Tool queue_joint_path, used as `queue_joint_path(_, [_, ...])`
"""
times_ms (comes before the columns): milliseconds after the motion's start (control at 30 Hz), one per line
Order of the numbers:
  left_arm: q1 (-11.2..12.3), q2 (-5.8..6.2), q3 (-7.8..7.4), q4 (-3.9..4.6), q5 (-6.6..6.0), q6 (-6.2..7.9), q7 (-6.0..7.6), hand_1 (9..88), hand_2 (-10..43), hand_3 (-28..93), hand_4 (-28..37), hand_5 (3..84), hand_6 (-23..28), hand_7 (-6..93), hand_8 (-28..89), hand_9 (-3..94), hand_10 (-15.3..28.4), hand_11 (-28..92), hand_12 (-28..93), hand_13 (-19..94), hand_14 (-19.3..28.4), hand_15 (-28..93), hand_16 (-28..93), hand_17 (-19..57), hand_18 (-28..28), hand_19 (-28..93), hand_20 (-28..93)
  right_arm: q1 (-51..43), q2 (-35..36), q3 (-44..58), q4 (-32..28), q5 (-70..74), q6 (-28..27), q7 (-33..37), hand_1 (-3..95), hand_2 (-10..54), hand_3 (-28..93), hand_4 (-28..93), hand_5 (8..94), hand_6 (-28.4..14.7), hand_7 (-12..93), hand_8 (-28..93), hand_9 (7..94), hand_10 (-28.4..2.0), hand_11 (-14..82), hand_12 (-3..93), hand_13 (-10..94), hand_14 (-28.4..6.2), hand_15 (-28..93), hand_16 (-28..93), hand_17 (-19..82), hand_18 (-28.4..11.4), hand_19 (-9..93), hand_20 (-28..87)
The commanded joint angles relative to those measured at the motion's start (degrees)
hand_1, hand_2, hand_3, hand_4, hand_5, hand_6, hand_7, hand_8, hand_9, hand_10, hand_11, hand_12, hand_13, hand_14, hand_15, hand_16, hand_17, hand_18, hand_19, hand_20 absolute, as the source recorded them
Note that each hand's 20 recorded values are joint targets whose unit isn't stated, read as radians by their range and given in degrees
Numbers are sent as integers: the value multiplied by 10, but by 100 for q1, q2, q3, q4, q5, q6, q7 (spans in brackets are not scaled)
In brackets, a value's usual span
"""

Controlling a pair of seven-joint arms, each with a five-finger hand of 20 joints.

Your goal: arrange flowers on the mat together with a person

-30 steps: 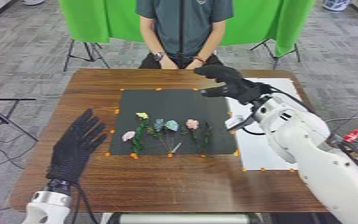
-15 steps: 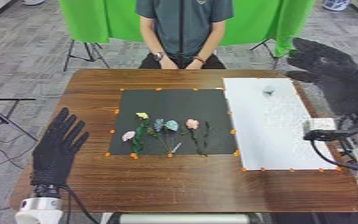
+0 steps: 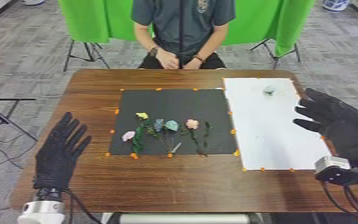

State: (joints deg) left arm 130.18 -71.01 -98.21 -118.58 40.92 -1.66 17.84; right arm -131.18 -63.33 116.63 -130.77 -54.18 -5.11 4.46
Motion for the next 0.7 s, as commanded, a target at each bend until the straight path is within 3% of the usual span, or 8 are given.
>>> queue_joint_path(33, [-18,-77,42,24,41,-128,-173,274,-57,671,-265,252,16,189,-97,184,94,146,178,165,108,108,84,-115,195,370,102,126,-129,-151,71,-34,-169,-81,126,-8,789,-240,338,-67,105,-72,334,-146,67,245,279,-129,66,376,20,-223,402,250])
queue_joint_path(100, [40,-92,33,19,1,-127,-182,275,-57,671,-265,256,18,188,-97,188,95,149,177,167,109,113,86,-114,195,371,103,193,-154,-286,118,-72,-164,-86,126,-10,787,-241,337,-72,100,-71,334,-147,67,243,280,-130,68,371,25,-221,403,249])
queue_joint_path(267, [-211,-21,46,81,98,-294,-281,276,-56,670,-264,260,19,186,-96,190,95,149,174,167,110,119,84,-114,195,373,105,247,-76,-278,104,-103,-64,-128,123,-12,790,-241,338,-74,101,-69,337,-148,72,244,283,-129,80,367,22,-225,418,257])
queue_joint_path(333, [-130,22,32,37,77,-240,-237,275,-56,670,-263,260,19,186,-96,190,96,149,173,167,110,120,83,-114,195,373,105,305,-78,-293,127,-116,-155,-43,123,-12,790,-241,339,-75,101,-69,338,-148,74,243,283,-129,84,364,22,-225,421,259])
queue_joint_path(433, [-78,-15,59,63,3,-197,-257,275,-56,670,-263,260,19,187,-96,190,96,150,173,167,111,122,82,-114,195,374,106,246,-87,-299,133,-108,-132,-53,125,-11,789,-241,339,-74,102,-70,338,-148,75,243,282,-129,89,360,22,-226,424,261])
queue_joint_path(533, [-127,-24,54,91,65,-278,-325,276,-55,670,-263,260,19,187,-96,190,96,151,172,167,112,123,80,-114,195,376,106,185,-66,-225,98,-115,-62,-44,127,-9,789,-240,339,-73,103,-70,338,-147,76,242,283,-130,94,357,23,-226,426,262])
queue_joint_path(567, [-180,11,92,101,68,-244,-242,276,-55,670,-263,260,19,187,-96,190,96,151,171,167,112,123,79,-114,195,376,105,213,-42,-241,110,-108,6,-100,127,-9,790,-240,339,-73,103,-70,338,-147,77,242,283,-129,96,356,24,-226,427,263])
queue_joint_path(700, [-145,44,33,64,84,-265,-301,276,-56,671,-263,262,20,186,-96,190,97,153,172,167,112,123,79,-113,194,375,105,244,-99,-284,143,-80,-69,-38,131,-6,792,-239,344,-72,107,-71,342,-148,83,242,285,-130,107,351,26,-225,431,266])
